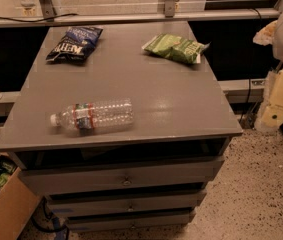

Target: Place water bottle upright

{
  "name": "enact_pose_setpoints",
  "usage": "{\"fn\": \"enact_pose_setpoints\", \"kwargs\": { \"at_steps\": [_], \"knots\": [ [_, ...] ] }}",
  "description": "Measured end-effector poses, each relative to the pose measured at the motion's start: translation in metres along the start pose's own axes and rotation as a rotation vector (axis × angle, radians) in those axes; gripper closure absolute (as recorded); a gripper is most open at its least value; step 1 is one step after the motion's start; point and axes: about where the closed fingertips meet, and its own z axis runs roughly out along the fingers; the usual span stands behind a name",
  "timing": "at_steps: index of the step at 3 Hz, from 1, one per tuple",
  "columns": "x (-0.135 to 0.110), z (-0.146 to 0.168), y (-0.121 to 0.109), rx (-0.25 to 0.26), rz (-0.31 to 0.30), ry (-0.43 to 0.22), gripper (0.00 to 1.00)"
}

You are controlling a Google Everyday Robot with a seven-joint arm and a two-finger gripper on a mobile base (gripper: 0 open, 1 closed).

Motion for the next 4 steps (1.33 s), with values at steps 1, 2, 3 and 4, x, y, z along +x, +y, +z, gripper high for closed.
{"fn": "enact_pose_setpoints", "kwargs": {
  "at_steps": [1,2,3,4],
  "knots": [
    [0.0,0.0,0.0,0.0,0.0,-0.001,0.0],
    [-0.023,-0.002,-0.002,0.002,-0.022,-0.078,0.0],
    [-0.074,0.005,0.002,0.002,-0.083,-0.167,0.0],
    [-0.136,0.021,0.019,-0.015,-0.188,-0.226,0.0]
  ]
}}
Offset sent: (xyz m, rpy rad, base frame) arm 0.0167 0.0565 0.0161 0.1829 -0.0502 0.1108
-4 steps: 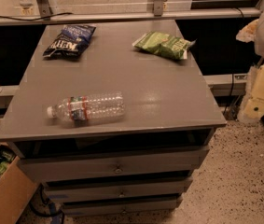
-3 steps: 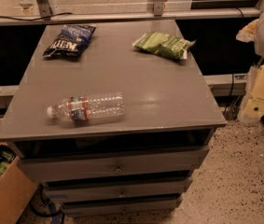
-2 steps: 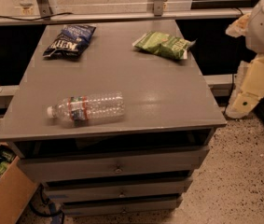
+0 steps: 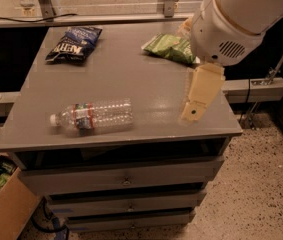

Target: Place water bottle upright

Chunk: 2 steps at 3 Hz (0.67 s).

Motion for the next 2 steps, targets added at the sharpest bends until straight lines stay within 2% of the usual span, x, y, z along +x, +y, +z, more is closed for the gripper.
{"fn": "enact_pose_setpoints", "kwargs": {
  "at_steps": [2],
  "knots": [
    [-0.003,0.011,0.0,-0.018,0.011,-0.02,0.0]
  ]
}}
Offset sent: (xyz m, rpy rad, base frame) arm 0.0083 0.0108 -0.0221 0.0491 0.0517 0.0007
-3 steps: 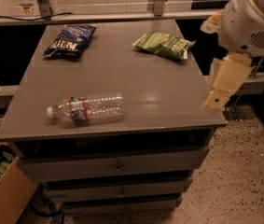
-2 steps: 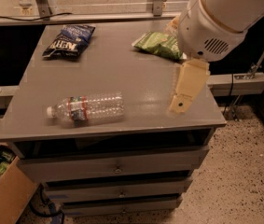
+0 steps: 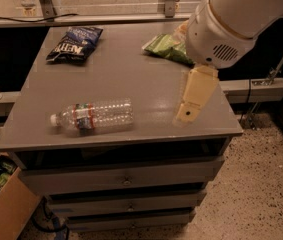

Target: Place water bottle upright

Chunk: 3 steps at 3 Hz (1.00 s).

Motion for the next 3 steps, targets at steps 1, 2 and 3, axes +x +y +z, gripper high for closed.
{"fn": "enact_pose_setpoints", "kwargs": {
  "at_steps": [1,2,3],
  "knots": [
    [-0.013,0.049,0.005,-0.066,-0.001,-0.032,0.0],
    [-0.034,0.106,0.015,-0.142,-0.008,-0.059,0.0],
    [-0.061,0.138,0.024,-0.21,-0.007,-0.091,0.0]
  ]
}}
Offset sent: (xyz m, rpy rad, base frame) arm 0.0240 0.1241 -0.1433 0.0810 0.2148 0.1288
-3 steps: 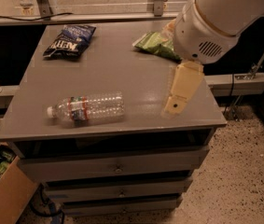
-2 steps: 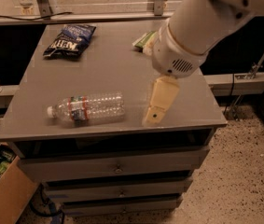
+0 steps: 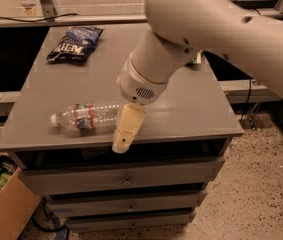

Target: Place water bottle upright

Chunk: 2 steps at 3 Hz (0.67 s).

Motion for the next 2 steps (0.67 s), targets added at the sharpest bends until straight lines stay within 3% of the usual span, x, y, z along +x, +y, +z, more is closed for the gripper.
{"fn": "enact_pose_setpoints", "kwargs": {
  "at_steps": [2],
  "knots": [
    [-0.045,0.045,0.008,-0.072,-0.057,-0.051,0.0]
  ]
}}
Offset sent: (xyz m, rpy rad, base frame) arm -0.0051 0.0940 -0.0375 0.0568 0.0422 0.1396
